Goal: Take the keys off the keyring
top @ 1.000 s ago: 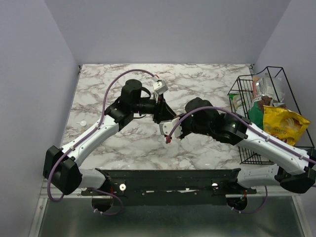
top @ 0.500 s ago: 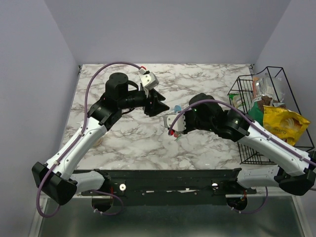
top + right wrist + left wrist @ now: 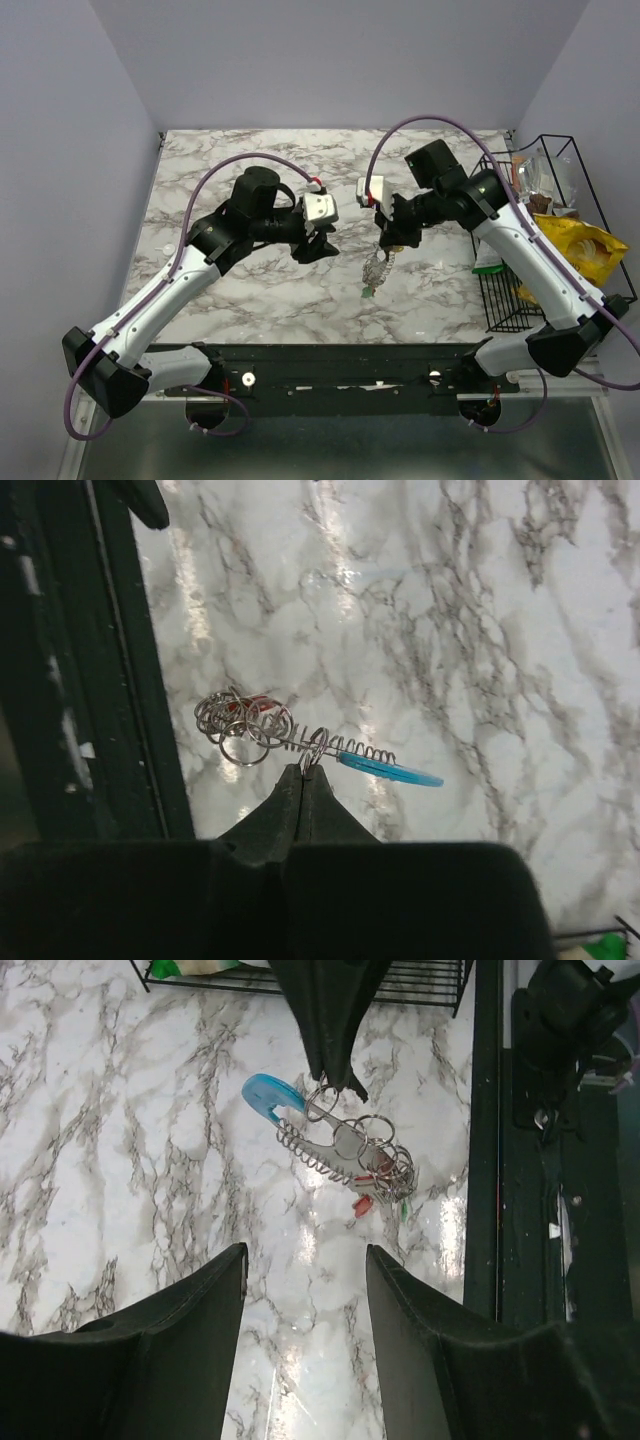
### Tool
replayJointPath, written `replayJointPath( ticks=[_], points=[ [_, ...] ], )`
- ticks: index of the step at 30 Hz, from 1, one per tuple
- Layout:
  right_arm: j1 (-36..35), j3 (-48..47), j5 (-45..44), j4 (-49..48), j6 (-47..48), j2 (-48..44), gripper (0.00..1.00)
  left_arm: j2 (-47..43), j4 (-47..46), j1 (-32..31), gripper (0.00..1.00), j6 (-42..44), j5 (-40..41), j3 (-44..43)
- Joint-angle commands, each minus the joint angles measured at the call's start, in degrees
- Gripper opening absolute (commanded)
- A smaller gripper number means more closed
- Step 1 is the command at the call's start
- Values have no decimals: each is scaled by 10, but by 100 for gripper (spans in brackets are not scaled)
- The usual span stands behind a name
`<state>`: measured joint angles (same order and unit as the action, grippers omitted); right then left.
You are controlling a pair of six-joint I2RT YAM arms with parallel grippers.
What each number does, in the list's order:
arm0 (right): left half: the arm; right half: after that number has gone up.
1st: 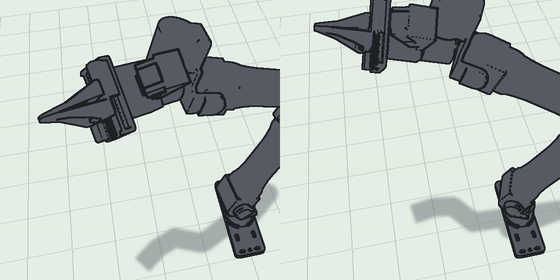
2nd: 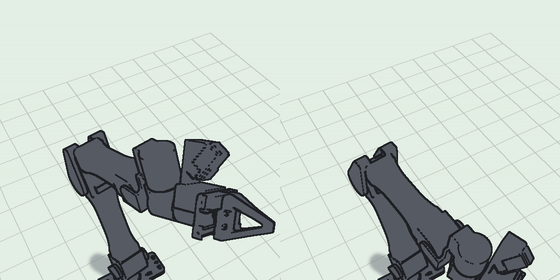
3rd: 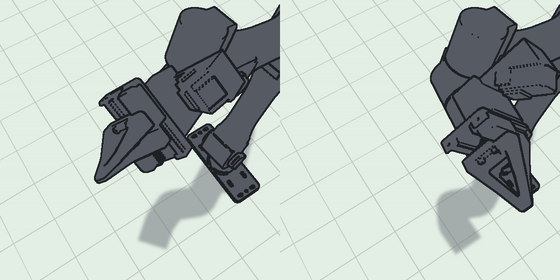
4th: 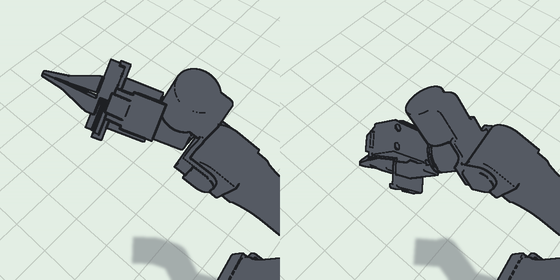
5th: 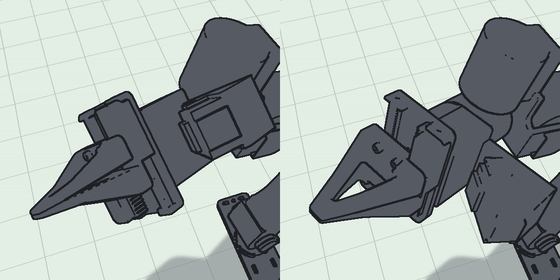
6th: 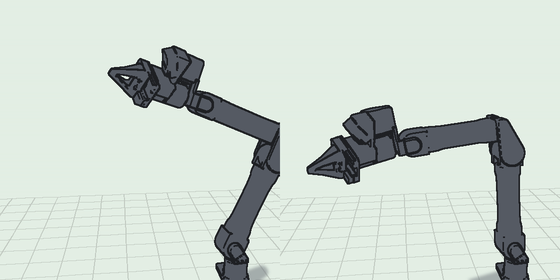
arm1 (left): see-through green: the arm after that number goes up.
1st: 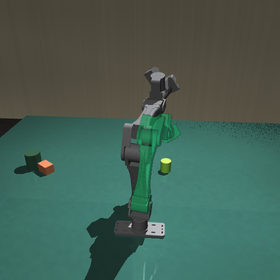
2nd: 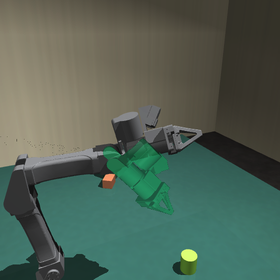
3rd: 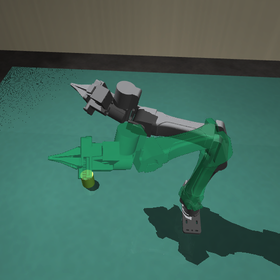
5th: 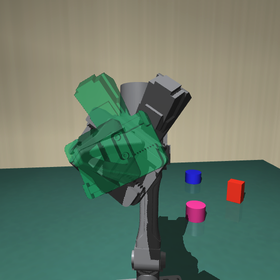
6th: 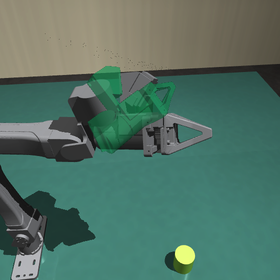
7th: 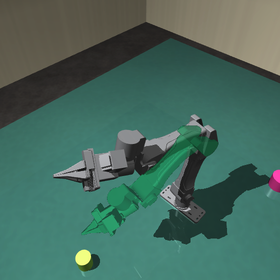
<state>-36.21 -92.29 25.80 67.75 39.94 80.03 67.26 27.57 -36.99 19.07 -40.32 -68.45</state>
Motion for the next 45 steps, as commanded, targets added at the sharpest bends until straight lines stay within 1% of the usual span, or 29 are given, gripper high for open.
replayJointPath(
  ticks=[1, 2, 3, 7, 9, 12, 14, 16, 17, 21, 26, 33, 36, 37, 39, 41, 42, 43, 45],
  points=[
    [43, -33, 221, 22, -74, 24, 1, -14, 44, -33, 59, 64, 23, -11],
    [55, -38, 245, 25, -76, 34, 1, -12, 45, -41, 59, 71, 26, -13],
    [61, -39, 279, 24, -81, 38, 1, -8, 47, -51, 59, 75, 46, -16],
    [77, -37, 332, 25, -97, 59, 1, 8, 47, -94, 60, 88, 80, -32],
    [91, -21, 379, 18, -96, 58, 1, 16, 39, -112, 61, 80, 91, -33],
    [102, 0, 408, -1, -103, 52, 1, 30, 14, -140, 62, 67, 154, -28],
    [106, 11, 418, -9, -113, 50, 1, 37, -12, -154, 63, 64, 213, -22],
    [110, 14, 435, -11, -112, 44, 1, 45, -26, -172, 63, 72, 241, -18],
    [112, 13, 435, -14, -116, 43, 1, 48, -31, -178, 63, 71, 270, -16],
    [119, 21, 441, -23, -120, 36, 1, 58, -57, -194, 64, 62, 312, -6],
    [126, 40, 444, -39, -132, 22, 1, 64, -74, -199, 63, 49, 336, -10],
    [147, 67, 459, -68, -156, 6, 1, 67, -68, -208, 56, 40, 333, -26],
    [150, 74, 454, -74, -157, -2, 1, 71, -67, -212, 53, 35, 331, -31],
    [153, 76, 453, -79, -160, -7, 1, 70, -67, -213, 49, 34, 332, -31],
    [160, 82, 453, -82, -163, -10, 1, 70, -69, -213, 46, 31, 338, -31],
    [165, 90, 449, -87, -167, -17, 1, 71, -72, -213, 37, 31, 347, -32],
    [166, 91, 449, -87, -167, -19, 1, 70, -71, -213, 30, 33, 352, -33],
    [168, 95, 450, -88, -167, -22, 1, 73, -73, -213, 13, 34, 357, -34],
    [170, 104, 450, -88, -166, -27, 1, 74, -73, -213, 6, 37, 360, -34]
  ],
)
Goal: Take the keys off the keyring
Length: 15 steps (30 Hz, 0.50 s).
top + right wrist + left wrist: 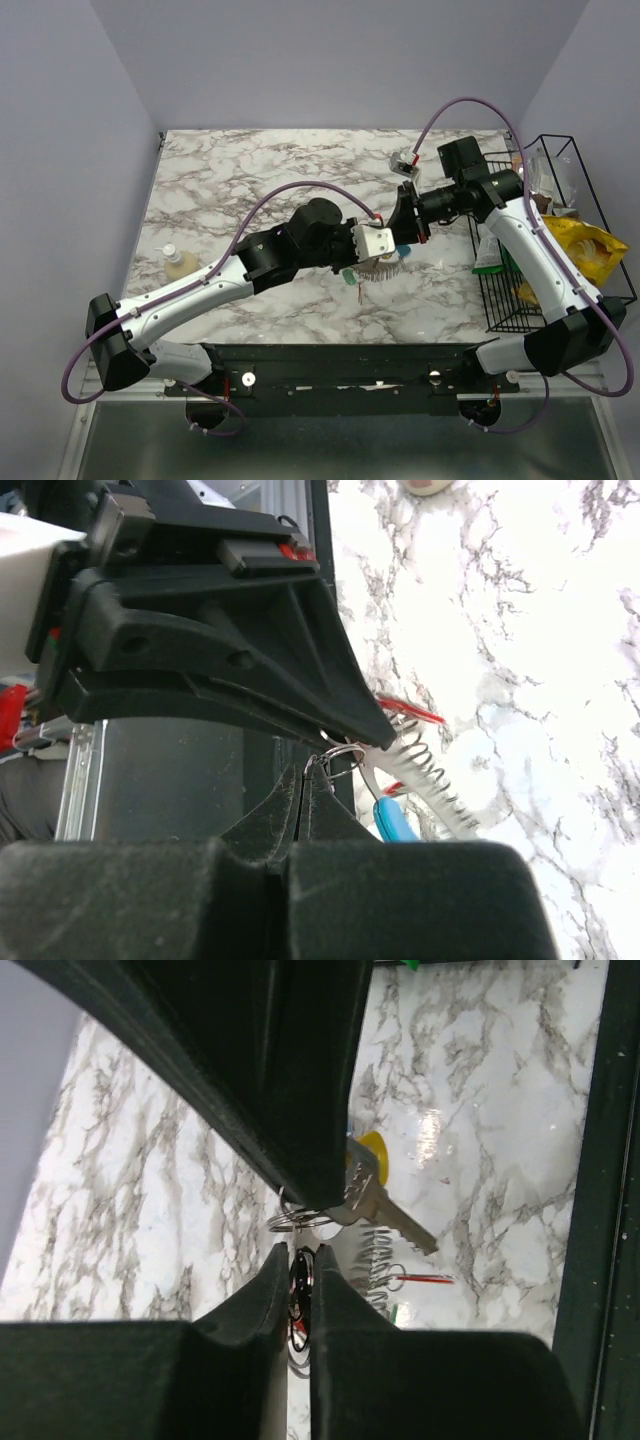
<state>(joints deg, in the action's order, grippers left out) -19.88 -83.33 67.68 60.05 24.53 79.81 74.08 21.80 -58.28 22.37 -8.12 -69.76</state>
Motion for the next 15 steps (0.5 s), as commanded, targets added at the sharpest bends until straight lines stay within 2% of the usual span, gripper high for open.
replayJointPath(
  ticks=[1, 8, 15],
  points=[
    [8, 18, 25, -12, -12, -27, 1, 4, -13, 0, 3, 5, 35, -20],
    [12, 31, 16, 16, 31, -21, 1, -2, 14, -1, 0, 30, 8, -21],
    [12, 7, 19, 101, 116, 9, 1, -13, -4, -1, 0, 49, 92, -13]
  ],
)
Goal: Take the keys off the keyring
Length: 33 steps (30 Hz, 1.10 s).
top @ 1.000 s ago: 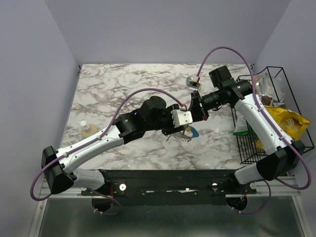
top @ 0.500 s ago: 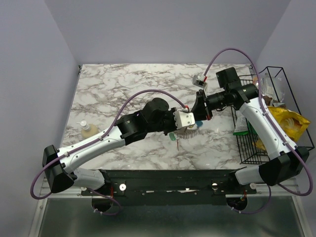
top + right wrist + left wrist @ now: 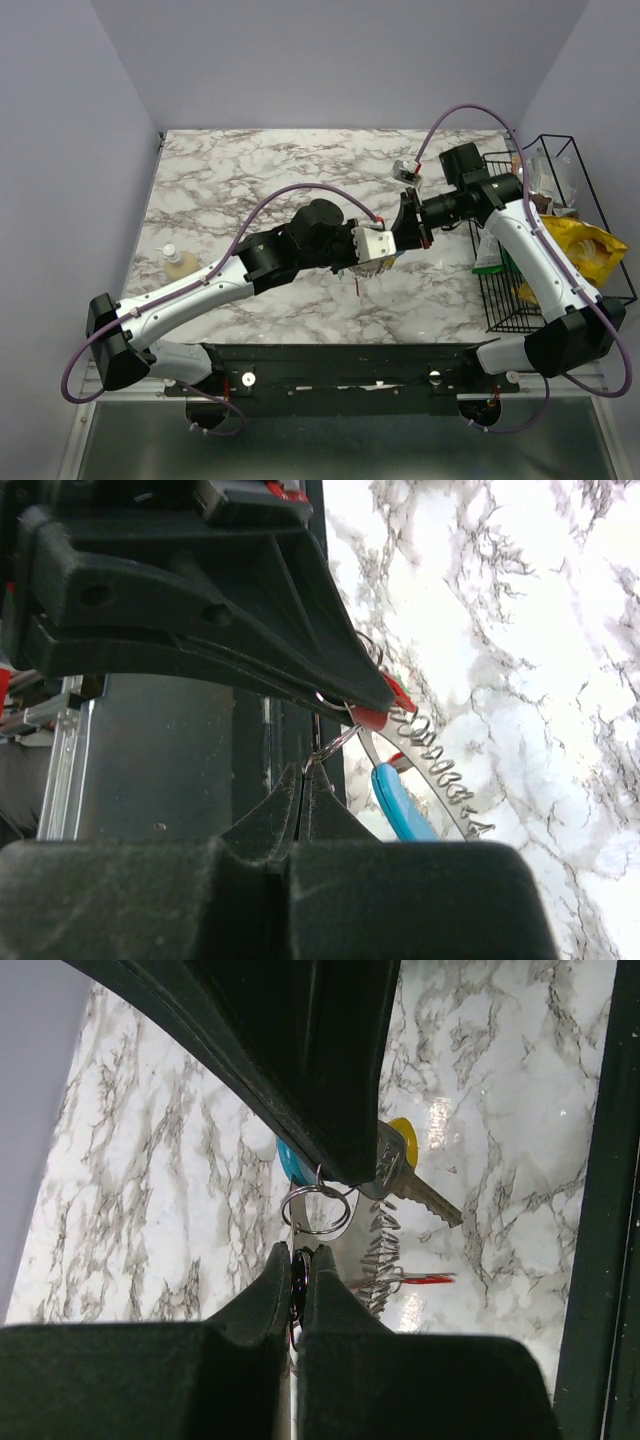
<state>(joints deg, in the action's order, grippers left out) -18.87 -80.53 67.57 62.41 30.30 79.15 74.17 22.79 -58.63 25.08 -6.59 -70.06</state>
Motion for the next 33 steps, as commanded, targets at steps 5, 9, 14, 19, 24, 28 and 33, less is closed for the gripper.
replayJointPath(
  ticks=[5, 9, 14, 19, 24, 28, 33],
  points=[
    [2, -34, -2, 92, 77, 14, 6, -7, 38, 1, 0, 45, 25, -46],
    [2, -45, -61, 73, 73, -7, 28, -6, 87, -5, 0, 66, -27, -60],
    [2, -6, -189, -10, 48, -72, 45, -6, 122, -6, 0, 66, -69, -68],
    [1, 45, -254, -109, 44, -149, 45, 4, 105, -6, 0, 22, -43, -75],
    [-8, 100, -226, -173, 48, -218, 46, 29, 69, -5, 0, -38, 57, -91],
    [-35, 174, -217, -257, 29, -260, 46, 60, 44, -4, 0, -79, 140, -111],
    [-126, 239, -306, -362, 12, -283, 46, 91, 31, -3, 0, -117, 219, -135]
  ],
)
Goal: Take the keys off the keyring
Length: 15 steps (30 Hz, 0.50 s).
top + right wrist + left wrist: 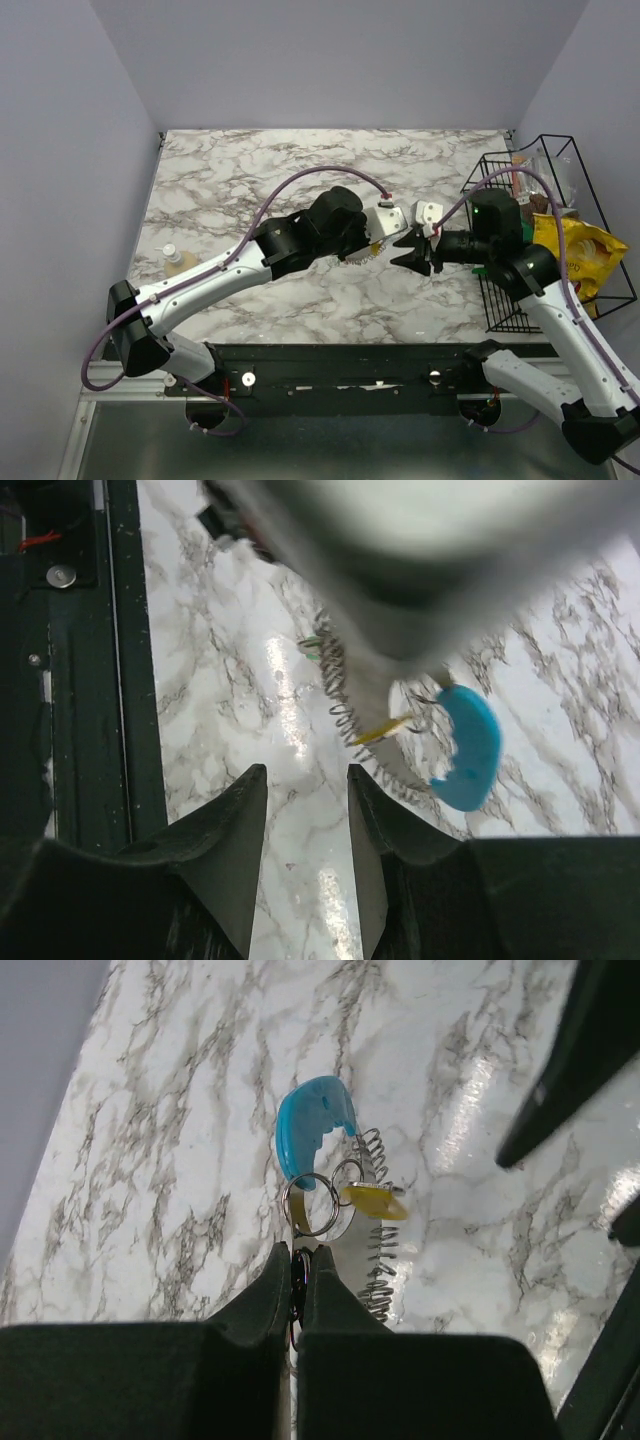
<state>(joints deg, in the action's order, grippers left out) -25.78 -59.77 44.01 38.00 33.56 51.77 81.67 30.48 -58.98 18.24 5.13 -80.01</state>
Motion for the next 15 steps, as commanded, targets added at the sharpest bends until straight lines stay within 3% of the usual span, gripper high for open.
replayJointPath(
  ticks=[1, 9, 15],
  points=[
    [-65, 45, -98, -131, -24, -4, 45, 22, -46, 1, 0, -56, 114, -40],
    [-73, 112, -196, -330, -103, 16, 43, 34, -39, 4, 0, -86, 118, -66],
    [-72, 123, -223, -375, -121, 38, 43, 34, -36, 11, 0, -99, 117, -77]
  ],
)
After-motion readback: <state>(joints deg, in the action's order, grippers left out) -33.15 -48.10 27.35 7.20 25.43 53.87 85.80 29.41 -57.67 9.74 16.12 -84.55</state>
